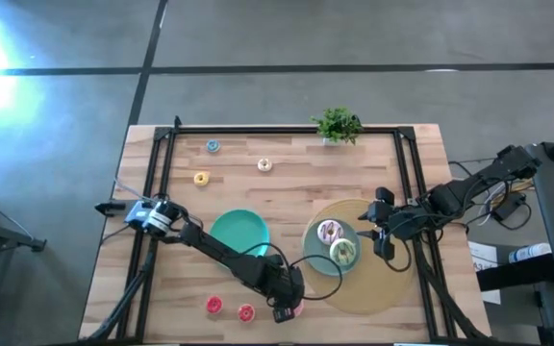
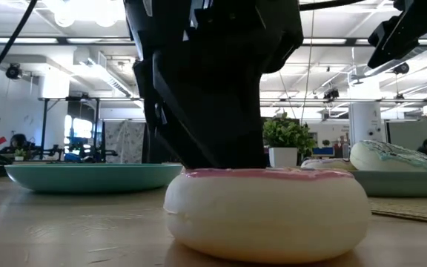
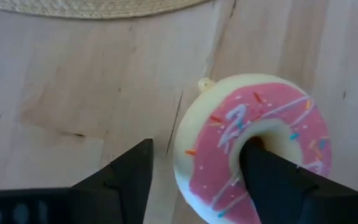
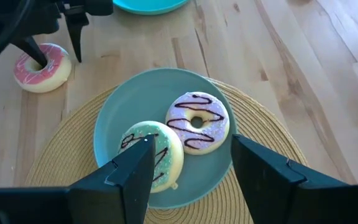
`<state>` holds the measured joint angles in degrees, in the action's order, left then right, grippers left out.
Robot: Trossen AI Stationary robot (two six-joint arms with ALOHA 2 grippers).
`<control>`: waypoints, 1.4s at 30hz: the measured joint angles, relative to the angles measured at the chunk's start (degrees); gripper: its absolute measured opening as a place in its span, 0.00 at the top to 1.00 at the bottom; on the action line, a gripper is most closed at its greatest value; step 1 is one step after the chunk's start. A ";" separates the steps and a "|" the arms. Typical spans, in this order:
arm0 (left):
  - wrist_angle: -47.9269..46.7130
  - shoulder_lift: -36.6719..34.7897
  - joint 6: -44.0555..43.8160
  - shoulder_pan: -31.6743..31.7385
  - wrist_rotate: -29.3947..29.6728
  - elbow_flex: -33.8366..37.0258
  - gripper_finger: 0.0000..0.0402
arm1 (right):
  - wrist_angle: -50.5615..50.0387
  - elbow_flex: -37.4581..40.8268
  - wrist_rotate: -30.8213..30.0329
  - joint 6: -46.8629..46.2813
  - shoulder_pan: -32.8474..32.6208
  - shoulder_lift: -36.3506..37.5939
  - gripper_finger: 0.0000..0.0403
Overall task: Pick & Place donuts
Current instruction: Put the large pink donut on the gray plate
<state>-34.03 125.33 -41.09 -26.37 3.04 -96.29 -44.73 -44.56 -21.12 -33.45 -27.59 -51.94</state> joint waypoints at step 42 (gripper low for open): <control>18.58 -2.52 11.74 16.52 4.25 0.00 0.75 | -4.83 0.00 -0.41 -0.57 -0.02 9.07 0.50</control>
<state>-15.44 122.81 -29.35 -9.85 7.29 -96.29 -49.56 -44.56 -21.53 -34.02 -27.62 -42.87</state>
